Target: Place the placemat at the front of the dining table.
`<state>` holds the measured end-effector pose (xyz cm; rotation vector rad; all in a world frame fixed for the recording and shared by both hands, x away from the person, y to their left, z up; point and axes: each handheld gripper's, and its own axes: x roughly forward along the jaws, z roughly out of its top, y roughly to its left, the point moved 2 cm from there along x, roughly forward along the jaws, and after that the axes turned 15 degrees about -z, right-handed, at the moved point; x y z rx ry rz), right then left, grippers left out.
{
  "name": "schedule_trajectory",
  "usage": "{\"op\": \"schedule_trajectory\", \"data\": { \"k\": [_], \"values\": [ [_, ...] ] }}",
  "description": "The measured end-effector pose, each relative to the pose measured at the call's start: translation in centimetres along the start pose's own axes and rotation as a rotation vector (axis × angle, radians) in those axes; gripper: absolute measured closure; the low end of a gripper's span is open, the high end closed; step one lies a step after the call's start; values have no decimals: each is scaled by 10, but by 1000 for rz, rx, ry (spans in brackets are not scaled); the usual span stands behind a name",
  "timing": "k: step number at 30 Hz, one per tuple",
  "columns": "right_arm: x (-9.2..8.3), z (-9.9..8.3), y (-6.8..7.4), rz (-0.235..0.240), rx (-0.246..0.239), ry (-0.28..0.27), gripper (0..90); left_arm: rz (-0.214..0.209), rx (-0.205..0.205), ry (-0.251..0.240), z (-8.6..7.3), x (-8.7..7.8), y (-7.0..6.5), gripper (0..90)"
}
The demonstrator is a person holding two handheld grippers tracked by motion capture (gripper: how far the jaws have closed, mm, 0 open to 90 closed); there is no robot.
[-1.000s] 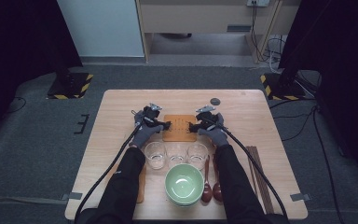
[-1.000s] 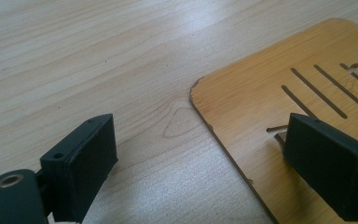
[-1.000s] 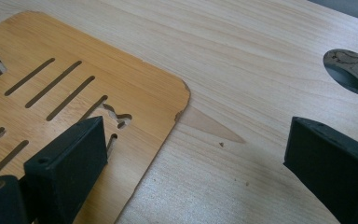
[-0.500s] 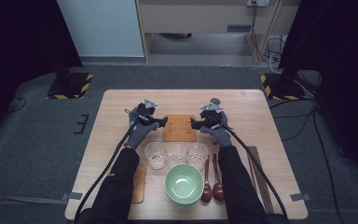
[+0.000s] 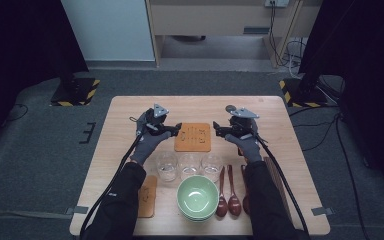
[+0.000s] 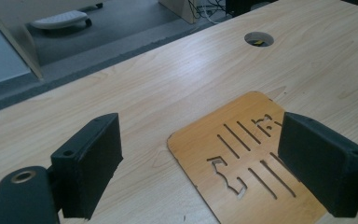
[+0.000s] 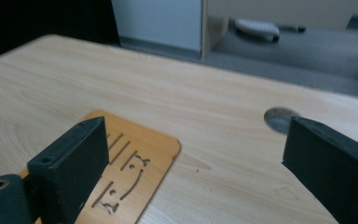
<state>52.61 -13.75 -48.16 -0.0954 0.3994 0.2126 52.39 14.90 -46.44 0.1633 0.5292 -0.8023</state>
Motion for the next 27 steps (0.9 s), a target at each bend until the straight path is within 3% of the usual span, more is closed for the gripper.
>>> {"op": "schedule_trajectory", "data": {
  "k": [2, 11, 15, 18, 23, 27],
  "values": [
    [-10, 3, -4, 9, 11, -12, 53, -8, -3, -25, 3, -9, -5, 141],
    [-49, 2, -12, -8, -64, -73, 205, 4, 17, -88, 2, -47, -24, 162],
    [-62, 0, -12, -4, -82, -97, 248, 5, 22, -114, -7, -61, -33, 168],
    [-76, -2, -11, 10, -103, -121, 331, -6, 5, -136, -18, -74, -39, 176],
    [-94, -6, -11, 3, -139, -155, 347, 19, 6, -145, -35, -92, -45, 225],
    [-103, -10, -9, 23, -172, -153, 345, 39, -2, -148, -44, -103, -53, 264]
  ]
}}
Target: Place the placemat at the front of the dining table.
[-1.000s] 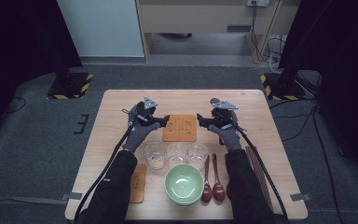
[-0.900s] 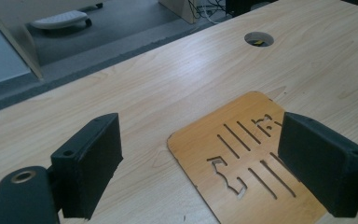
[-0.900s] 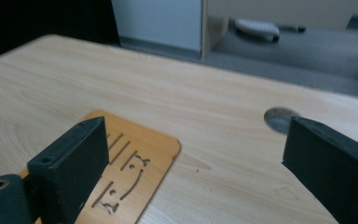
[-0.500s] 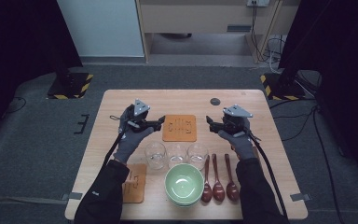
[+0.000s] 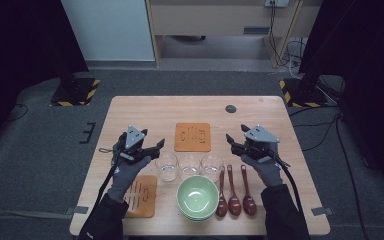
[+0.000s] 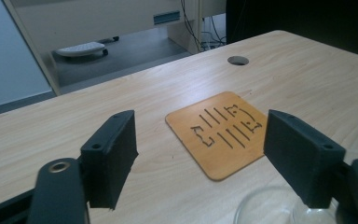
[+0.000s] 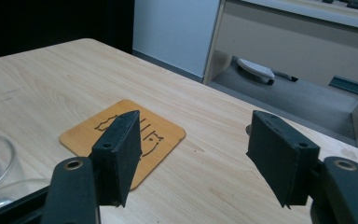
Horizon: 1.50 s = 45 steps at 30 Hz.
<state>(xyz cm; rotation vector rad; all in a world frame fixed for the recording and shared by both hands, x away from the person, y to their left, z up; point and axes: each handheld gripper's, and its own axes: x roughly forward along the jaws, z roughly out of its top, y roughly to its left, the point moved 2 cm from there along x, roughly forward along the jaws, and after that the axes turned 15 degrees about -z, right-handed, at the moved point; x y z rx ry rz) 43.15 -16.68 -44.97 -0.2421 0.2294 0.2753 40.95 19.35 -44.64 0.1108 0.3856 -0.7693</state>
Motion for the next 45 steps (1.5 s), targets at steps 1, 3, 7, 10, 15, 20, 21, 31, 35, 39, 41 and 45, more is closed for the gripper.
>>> {"op": "schedule_trajectory", "data": {
  "k": [1, 3, 7, 10, 15, 20, 21, 31, 35, 39, 41, 45],
  "values": [
    [-4, 0, 1, 20, 12, 1, 340, 5, 5, 8, -3, -4, -3, 279],
    [-7, 0, 2, 28, 12, -2, 341, 4, 0, 11, -4, -5, -5, 288],
    [-17, -6, 8, 81, 8, -5, 422, -25, -16, -10, -6, -12, -8, 359],
    [-17, -6, 8, 89, 8, 3, 427, -41, -20, -12, -8, -15, -13, 370],
    [-30, -5, 8, 181, 36, 20, 476, -81, -17, -31, -9, -20, -25, 370],
    [-43, -2, 14, 241, 63, 38, 455, -115, -1, -37, -6, -22, -40, 380],
    [-45, -1, 15, 251, 71, 43, 435, -124, 0, -40, -6, -23, -43, 388],
    [-62, 6, 29, 384, 67, 52, 327, -207, 5, -15, -3, -24, -73, 423],
    [-66, 6, 31, 392, 34, 38, 429, -246, 3, 4, -5, -22, -80, 432],
    [-69, 4, 35, 403, -3, 34, 473, -290, 5, 29, -9, -17, -90, 432],
    [-70, 3, 39, 422, -14, 36, 482, -298, 4, 32, -9, -16, -91, 432],
    [-70, -1, 48, 471, -41, 40, 505, -326, 2, 41, -9, -15, -96, 446]
  ]
}}
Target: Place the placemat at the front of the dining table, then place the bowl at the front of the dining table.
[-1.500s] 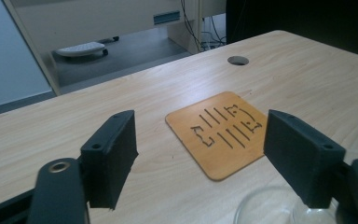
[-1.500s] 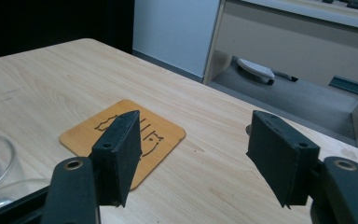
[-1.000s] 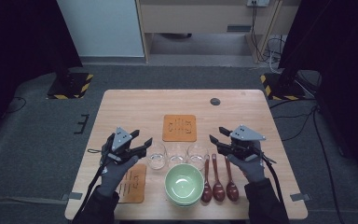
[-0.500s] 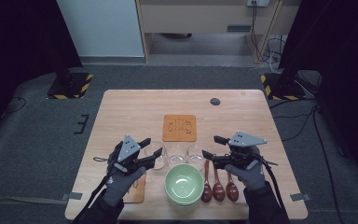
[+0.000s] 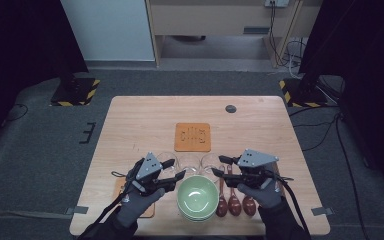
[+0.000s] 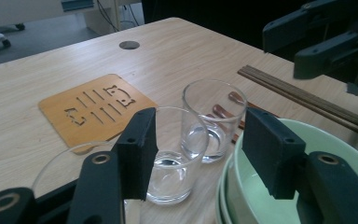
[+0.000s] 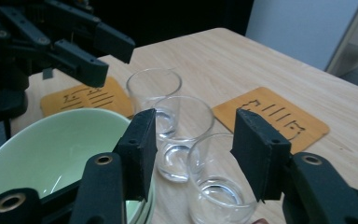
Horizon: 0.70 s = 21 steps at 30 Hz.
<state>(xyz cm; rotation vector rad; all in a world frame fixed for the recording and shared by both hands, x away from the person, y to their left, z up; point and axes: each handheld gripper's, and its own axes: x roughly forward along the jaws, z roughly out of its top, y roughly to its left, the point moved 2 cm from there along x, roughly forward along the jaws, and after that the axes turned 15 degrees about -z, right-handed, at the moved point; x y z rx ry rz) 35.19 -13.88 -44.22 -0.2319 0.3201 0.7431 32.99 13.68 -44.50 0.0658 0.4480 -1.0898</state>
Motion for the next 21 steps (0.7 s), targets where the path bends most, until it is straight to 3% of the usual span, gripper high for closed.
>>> {"op": "schedule_trajectory", "data": {
  "k": [4, 11, 21],
  "values": [
    [5, -3, 6, 28, -30, 4, 512, -31, -5, 23, -2, 5, -4, 489],
    [13, -8, 14, 57, -32, 51, 509, -78, -17, 79, -8, 18, -9, 526],
    [22, -17, 22, 82, -51, 99, 691, -99, -54, 125, -15, 27, -9, 644]
  ]
}}
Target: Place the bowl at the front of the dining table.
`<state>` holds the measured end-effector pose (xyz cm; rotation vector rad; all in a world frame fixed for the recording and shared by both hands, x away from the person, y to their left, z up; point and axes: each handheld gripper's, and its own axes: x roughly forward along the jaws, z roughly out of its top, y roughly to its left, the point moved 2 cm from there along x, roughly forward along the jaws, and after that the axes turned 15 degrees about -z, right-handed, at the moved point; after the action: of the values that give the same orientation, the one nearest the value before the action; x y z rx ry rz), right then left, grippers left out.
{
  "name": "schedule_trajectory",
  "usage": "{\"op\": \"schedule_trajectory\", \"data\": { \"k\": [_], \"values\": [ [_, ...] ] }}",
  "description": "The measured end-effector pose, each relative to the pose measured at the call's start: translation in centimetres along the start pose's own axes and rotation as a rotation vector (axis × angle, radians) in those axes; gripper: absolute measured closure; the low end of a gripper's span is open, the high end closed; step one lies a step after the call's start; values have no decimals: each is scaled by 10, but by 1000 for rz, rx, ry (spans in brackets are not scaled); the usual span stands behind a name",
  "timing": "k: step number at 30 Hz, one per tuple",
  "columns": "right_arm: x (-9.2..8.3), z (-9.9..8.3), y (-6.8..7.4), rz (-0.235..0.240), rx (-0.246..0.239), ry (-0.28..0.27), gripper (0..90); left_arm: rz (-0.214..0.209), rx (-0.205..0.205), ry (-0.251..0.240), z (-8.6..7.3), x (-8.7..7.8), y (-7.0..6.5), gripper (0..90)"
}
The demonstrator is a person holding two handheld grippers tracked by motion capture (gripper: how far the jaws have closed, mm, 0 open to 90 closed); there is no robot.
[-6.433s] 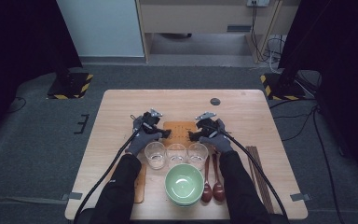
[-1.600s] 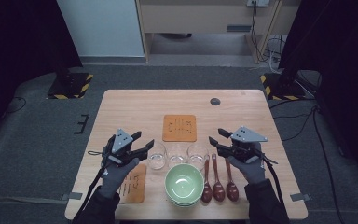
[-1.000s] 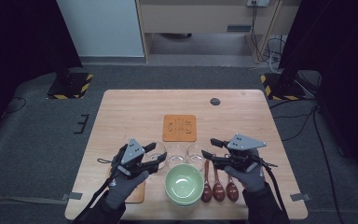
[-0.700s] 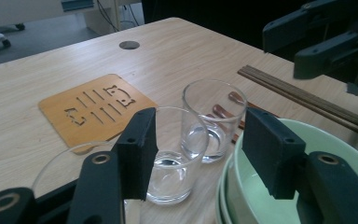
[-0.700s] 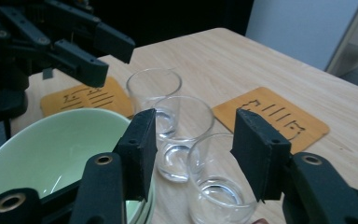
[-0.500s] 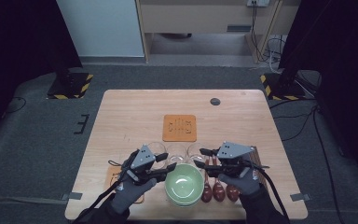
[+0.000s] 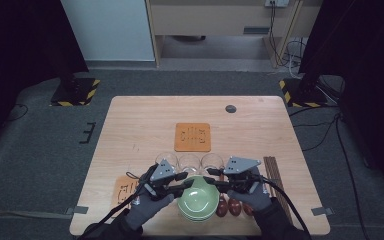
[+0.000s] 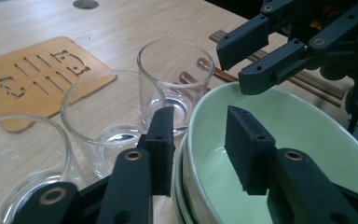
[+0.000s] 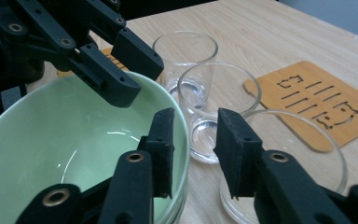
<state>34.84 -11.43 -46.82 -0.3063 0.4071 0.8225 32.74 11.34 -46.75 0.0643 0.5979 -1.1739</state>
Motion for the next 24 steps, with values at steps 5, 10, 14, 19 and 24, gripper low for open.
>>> {"op": "schedule_trajectory", "data": {
  "k": [5, 10, 14, 19, 24],
  "values": [
    [5, -3, 4, 8, -6, 30, 774, 8, -20, 21, -2, 3, 2, 739],
    [9, -6, 6, 17, -4, 47, 799, 16, -23, 22, -2, 3, 2, 782],
    [11, -6, 7, 9, -13, 47, 845, 22, -22, 25, -2, 4, 3, 816],
    [10, -6, 8, -3, -25, 41, 853, 21, -21, 21, -2, 3, 2, 815],
    [9, -4, 10, -17, -45, 19, 855, 20, -16, 21, -2, 4, 2, 800]
  ]
}}
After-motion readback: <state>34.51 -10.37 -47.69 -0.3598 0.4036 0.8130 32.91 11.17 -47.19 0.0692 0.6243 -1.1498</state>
